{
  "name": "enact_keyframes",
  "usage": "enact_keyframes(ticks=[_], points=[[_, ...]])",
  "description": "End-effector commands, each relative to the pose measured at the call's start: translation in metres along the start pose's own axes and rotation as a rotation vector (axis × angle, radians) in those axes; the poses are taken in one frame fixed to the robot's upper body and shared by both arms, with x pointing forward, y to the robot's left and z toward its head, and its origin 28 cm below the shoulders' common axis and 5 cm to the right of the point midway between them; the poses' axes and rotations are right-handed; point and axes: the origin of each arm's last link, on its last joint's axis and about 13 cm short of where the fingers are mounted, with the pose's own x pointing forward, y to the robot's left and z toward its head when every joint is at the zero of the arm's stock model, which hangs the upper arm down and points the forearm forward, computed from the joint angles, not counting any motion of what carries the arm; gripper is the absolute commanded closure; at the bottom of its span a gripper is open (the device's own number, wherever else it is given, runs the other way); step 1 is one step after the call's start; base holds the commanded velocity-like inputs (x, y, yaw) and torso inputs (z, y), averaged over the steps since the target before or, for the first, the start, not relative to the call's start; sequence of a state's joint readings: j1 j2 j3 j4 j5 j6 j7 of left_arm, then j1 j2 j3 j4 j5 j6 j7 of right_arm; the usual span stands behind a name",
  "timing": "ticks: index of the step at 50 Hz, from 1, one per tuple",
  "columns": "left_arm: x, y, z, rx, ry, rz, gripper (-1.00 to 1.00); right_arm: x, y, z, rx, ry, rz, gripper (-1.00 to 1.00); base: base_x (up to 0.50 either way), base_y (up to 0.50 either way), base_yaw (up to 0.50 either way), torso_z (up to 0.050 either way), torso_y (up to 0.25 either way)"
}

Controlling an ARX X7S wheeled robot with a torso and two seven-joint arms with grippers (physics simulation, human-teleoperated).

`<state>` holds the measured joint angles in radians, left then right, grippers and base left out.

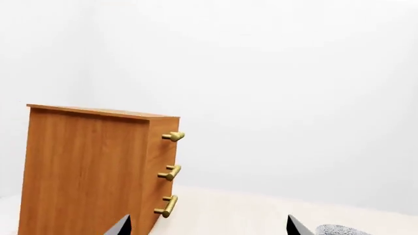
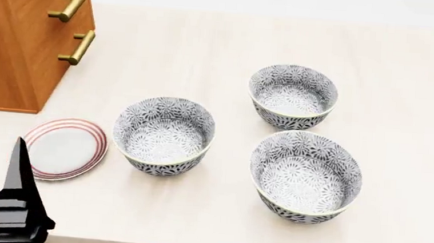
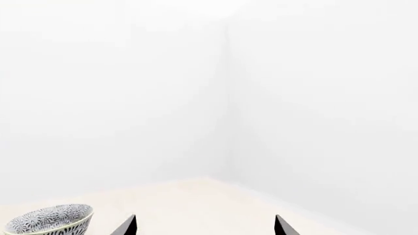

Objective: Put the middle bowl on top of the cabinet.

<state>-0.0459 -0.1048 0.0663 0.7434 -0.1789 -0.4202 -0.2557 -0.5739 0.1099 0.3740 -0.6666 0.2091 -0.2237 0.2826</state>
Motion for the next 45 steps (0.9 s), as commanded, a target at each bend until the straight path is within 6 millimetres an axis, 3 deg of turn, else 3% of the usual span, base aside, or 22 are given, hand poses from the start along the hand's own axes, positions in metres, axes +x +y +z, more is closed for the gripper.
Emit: enact_keyframes(ticks=[1,8,27,45], points=[[-0.0005,0.0021,0.0074,-0.013,-0.019,0.014,-1.00,-0.0050,-0.0043,0.0104,-0.027,-0.028,-0.022,-1.00,0.00,0.00,0.00,0.000,0.000],[0.0032,0.0027,0.0050,-0.013,-0.010,0.015,-1.00,-0.0023,-0.0009,0.0106,-0.047,-0.028,-0.025,-1.00,0.00,0.02,0.00,0.000,0.000],[0.0061,0.0025,0.0033,-0.020,-0.006,0.019,-1.00,-0.0007,0.0008,0.0113,-0.047,-0.035,-0.028,-1.00,0.00,0.49,0.00,0.000,0.000],[0.0058,0.0030,0.0039,-0.027,0.000,0.022,-1.00,-0.0006,0.0016,0.0108,-0.058,-0.031,-0.041,-1.00,0.00,0.08,0.00,0.000,0.000]])
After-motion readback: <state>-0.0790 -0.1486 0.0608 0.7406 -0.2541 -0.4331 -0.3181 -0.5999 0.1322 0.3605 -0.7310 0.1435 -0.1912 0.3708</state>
